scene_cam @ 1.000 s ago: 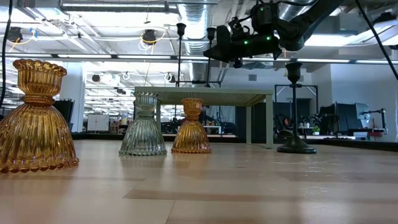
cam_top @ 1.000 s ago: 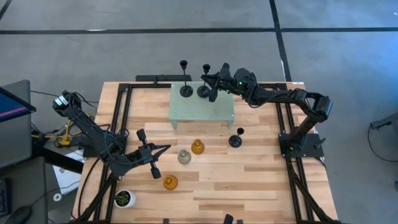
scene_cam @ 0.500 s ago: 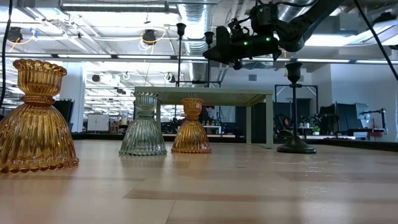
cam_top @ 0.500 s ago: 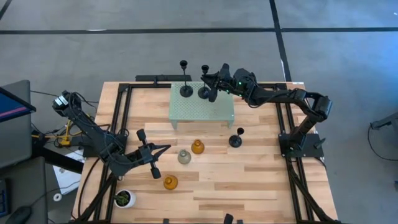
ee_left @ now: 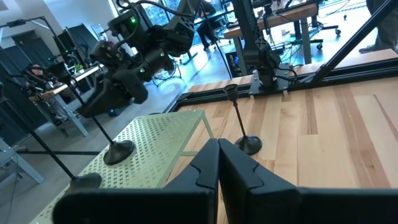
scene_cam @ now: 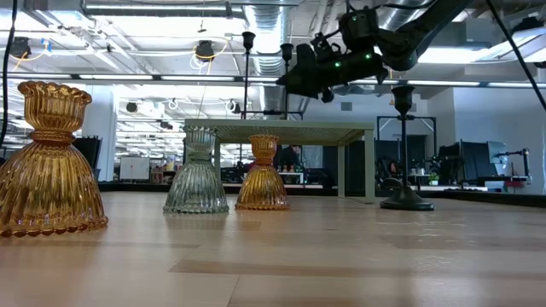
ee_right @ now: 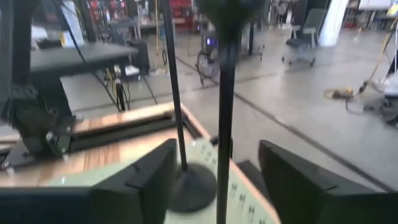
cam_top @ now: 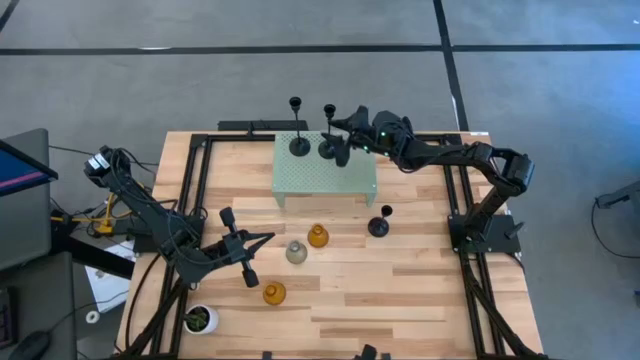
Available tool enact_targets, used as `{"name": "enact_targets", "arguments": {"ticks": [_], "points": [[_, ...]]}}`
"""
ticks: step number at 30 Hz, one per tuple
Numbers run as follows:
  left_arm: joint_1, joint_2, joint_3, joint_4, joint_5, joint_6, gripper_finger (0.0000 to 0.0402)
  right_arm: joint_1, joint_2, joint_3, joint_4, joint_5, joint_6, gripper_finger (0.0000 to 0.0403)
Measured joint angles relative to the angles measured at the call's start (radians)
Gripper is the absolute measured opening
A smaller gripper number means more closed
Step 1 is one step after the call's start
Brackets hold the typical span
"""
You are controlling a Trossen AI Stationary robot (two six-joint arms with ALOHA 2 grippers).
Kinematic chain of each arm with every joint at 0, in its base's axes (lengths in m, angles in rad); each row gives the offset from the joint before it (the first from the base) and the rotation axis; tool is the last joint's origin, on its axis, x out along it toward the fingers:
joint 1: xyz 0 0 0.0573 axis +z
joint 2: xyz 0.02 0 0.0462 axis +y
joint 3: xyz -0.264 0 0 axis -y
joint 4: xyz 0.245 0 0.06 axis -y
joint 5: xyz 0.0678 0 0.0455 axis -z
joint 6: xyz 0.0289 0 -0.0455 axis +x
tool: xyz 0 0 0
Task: Pick & Place candle stick holders
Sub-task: Put the black candle holder on the shelf aligned with the other black holder
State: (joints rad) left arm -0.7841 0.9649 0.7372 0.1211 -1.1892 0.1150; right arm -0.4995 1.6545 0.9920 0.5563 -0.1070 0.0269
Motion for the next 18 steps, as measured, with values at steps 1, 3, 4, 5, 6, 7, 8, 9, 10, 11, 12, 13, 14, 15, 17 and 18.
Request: {"name": "enact_targets", "arguments": {"ticks": [1, 3, 4, 5, 6, 7, 8, 9, 10, 11, 12, 13, 14, 15, 17, 18], "points": [[0.000, 0.000, 0.000, 0.000, 0.000, 0.000, 0.0006, 0.000, -0.008, 0.000, -0.033, -0.001, 0.000, 0.0236], [0.000, 0.000, 0.000, 0.000, 0.000, 0.000, 0.0006, 0.000, -0.040, -0.001, -0.102, -0.002, -0.002, 0.0253], [0.000, 0.000, 0.000, 0.000, 0.000, 0.000, 0.0006, 0.000, -0.062, 0.000, -0.133, -0.004, -0.008, 0.0257], [0.000, 0.000, 0.000, 0.000, 0.000, 0.000, 0.0006, 0.000, -0.088, 0.000, -0.176, -0.007, -0.018, 0.0258], [0.000, 0.000, 0.000, 0.000, 0.000, 0.002, 0.0006, 0.001, -0.116, 0.000, -0.228, -0.017, -0.028, 0.0258], [0.000, 0.000, 0.000, 0.000, 0.000, 0.006, 0.0006, 0.001, -0.147, 0.000, -0.274, -0.029, -0.033, 0.0257], [0.000, 0.000, 0.000, 0.000, 0.000, 0.011, 0.0006, 0.002, -0.179, 0.000, -0.311, -0.042, -0.035, 0.0254], [0.000, 0.000, 0.000, -0.001, 0.000, 0.019, 0.0006, 0.003, -0.215, 0.000, -0.352, -0.063, -0.040, 0.0250], [0.000, 0.000, 0.000, -0.001, 0.000, 0.038, 0.0006, 0.003, -0.253, 0.000, -0.406, -0.085, -0.048, 0.0245], [0.000, -0.002, 0.000, -0.008, 0.000, 0.065, 0.0006, 0.001, -0.293, 0.000, -0.460, -0.102, -0.052, 0.0240], [0.000, -0.006, 0.000, -0.021, 0.001, 0.090, 0.0006, 0.002, -0.333, 0.000, -0.517, -0.111, -0.059, 0.0234], [0.000, -0.012, 0.000, -0.033, 0.000, 0.104, 0.0006, 0.003, -0.371, 0.000, -0.575, -0.113, -0.072, 0.0227], [0.000, -0.020, -0.001, -0.039, 0.000, 0.111, 0.0006, 0.004, -0.409, 0.000, -0.638, -0.113, -0.088, 0.0220], [0.000, -0.032, -0.006, -0.037, 0.001, 0.113, 0.0006, 0.004, -0.448, 0.000, -0.704, -0.113, -0.101, 0.0213], [0.000, -0.072, -0.037, -0.038, 0.001, 0.113, 0.0006, 0.004, -0.520, 0.000, -0.815, -0.113, -0.116, 0.0198], [0.000, -0.095, -0.058, -0.038, 0.007, 0.111, 0.0006, 0.004, -0.555, 0.000, -0.867, -0.113, -0.116, 0.0191]]}}
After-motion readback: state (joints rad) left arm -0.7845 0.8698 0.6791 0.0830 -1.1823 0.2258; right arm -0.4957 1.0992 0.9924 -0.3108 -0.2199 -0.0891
